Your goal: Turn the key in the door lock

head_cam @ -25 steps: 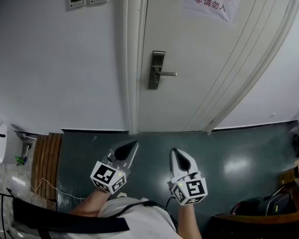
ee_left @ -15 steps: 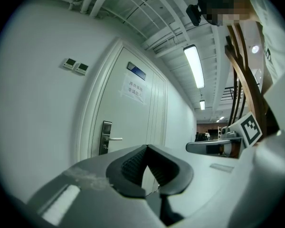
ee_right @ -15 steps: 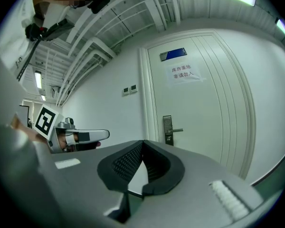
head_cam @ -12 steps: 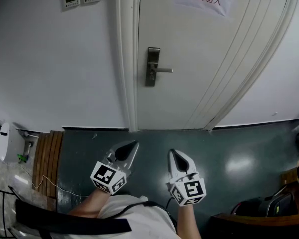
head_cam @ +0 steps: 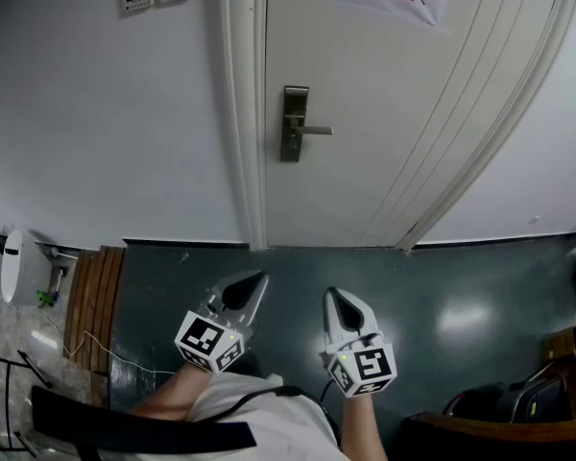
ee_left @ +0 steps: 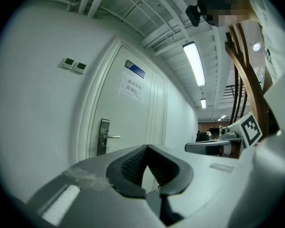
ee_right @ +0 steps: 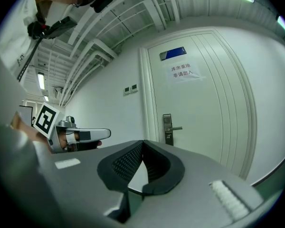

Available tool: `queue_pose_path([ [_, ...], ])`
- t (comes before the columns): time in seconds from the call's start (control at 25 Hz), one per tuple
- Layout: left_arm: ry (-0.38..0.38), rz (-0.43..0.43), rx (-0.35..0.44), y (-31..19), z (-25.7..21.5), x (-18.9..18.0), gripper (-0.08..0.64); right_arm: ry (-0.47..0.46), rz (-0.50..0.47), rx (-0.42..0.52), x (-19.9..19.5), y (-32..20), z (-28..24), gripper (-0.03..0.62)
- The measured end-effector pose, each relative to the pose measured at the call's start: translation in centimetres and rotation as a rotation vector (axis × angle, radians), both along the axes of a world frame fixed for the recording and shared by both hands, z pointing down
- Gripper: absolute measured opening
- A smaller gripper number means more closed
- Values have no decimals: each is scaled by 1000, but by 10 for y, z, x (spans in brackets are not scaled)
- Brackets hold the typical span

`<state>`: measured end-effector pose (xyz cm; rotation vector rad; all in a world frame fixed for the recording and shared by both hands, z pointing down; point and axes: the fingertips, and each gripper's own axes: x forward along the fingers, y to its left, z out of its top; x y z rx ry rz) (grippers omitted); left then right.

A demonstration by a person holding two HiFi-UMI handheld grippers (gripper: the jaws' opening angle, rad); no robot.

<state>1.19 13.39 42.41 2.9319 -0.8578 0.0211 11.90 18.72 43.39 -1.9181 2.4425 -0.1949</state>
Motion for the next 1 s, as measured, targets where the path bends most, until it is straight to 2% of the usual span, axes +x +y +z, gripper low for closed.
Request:
queue_pose_path([
  [0.52,11,-6,0,-26,0,6,5,3,0,-5,4,-23,2,8],
  [1.0,13,8,-30,-102,10,10,5,18,10,-40,7,-95,5,8],
])
